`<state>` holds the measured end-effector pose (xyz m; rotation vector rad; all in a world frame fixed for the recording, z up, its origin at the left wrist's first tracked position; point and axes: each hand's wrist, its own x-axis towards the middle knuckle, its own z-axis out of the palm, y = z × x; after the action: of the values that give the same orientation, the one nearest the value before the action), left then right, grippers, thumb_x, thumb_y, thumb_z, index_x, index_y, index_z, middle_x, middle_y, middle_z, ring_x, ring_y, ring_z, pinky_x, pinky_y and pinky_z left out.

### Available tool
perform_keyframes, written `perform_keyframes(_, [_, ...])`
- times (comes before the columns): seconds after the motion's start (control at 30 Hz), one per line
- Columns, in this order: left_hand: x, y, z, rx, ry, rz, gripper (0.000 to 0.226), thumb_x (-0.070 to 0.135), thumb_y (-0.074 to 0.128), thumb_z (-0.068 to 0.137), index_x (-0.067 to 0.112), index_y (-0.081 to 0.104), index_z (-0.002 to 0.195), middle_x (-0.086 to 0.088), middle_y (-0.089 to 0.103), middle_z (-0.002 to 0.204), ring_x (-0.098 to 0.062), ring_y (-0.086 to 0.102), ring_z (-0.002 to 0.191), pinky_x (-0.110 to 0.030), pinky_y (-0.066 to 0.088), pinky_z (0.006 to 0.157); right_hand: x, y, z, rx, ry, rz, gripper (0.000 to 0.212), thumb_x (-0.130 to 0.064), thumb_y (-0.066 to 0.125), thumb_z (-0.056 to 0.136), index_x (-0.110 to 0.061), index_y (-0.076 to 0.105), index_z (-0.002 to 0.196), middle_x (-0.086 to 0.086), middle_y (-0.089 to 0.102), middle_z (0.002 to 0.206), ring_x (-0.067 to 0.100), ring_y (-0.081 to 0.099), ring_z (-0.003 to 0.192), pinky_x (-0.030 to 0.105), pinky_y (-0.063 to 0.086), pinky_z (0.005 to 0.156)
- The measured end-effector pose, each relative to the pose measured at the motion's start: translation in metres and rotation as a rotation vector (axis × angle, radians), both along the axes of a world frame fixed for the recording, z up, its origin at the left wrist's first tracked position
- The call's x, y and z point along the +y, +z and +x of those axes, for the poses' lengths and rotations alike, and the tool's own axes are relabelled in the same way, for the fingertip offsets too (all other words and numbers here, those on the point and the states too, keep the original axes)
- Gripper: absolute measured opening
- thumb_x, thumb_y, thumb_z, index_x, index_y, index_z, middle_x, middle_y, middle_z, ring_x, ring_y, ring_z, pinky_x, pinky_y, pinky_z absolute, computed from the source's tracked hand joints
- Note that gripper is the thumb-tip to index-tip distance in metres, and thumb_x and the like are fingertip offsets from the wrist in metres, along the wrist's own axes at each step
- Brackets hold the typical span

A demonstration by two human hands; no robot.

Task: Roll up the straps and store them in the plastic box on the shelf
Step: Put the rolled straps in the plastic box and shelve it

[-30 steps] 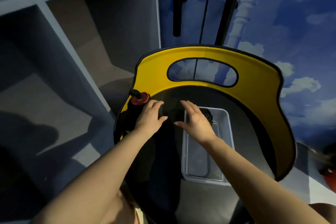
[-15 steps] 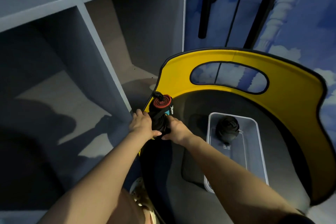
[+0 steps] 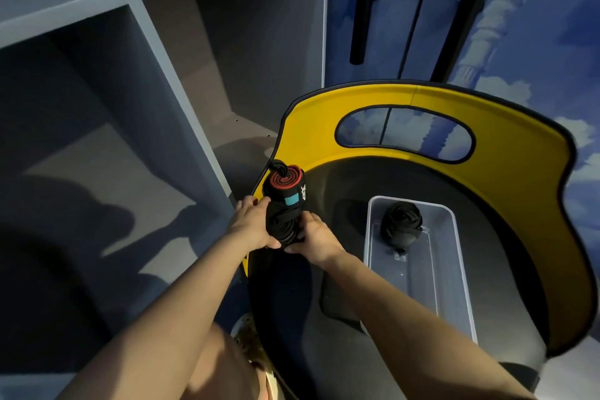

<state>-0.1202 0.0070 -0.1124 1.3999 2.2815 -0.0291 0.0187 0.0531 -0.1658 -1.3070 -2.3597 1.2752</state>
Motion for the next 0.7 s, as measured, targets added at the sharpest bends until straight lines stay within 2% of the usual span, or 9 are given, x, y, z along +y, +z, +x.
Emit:
perform_keyframes(0.17, [-0.002,-0.001,0.005,-0.093,0.004,0.015,0.105,0.023,0.082,0.069,0.027,0.014,0.148,-0.008,0.025,0.149,-0.031,0.033,0.135,-0.044,0.037,0.108,-0.002,-0.003,0.002,0.009,-0.085,0.029,0.053,-0.012,0.075,0.075,-0.005,0.049,0.120,0.014,0.055,0.121,0.029,0.055,0.111,0.037,0.046,0.095])
perform_keyframes(0.4, [-0.008,0.001,0.010,-0.220,-0.007,0.108,0.101,0.009,0.080,0.070,0.022,0.017,0.149,-0.005,0.025,0.150,-0.025,0.029,0.138,-0.041,0.031,0.112,-0.007,0.001,0.010,0.014,-0.102,0.045,0.048,-0.016,0.077,0.073,-0.003,0.052,0.112,0.015,0.060,0.113,0.030,0.058,0.104,0.039,0.048,0.089])
perform_keyframes(0.57, [-0.010,0.012,0.025,-0.230,-0.050,0.132,0.111,0.022,0.083,0.068,0.017,0.008,0.149,-0.007,0.017,0.155,-0.025,0.022,0.142,-0.039,0.028,0.112,-0.007,0.018,0.026,-0.015,-0.129,0.159,0.041,-0.021,0.076,0.072,-0.003,0.056,0.103,0.016,0.063,0.105,0.034,0.060,0.096,0.038,0.049,0.080])
perform_keyframes(0.7, [-0.009,0.028,0.040,-0.174,-0.077,0.184,0.108,0.028,0.083,0.067,0.018,0.012,0.148,-0.008,0.018,0.154,-0.026,0.027,0.140,-0.038,0.033,0.107,-0.008,0.035,0.040,0.003,-0.143,0.208,0.042,-0.022,0.076,0.072,-0.002,0.058,0.104,0.018,0.064,0.105,0.036,0.061,0.096,0.039,0.049,0.079])
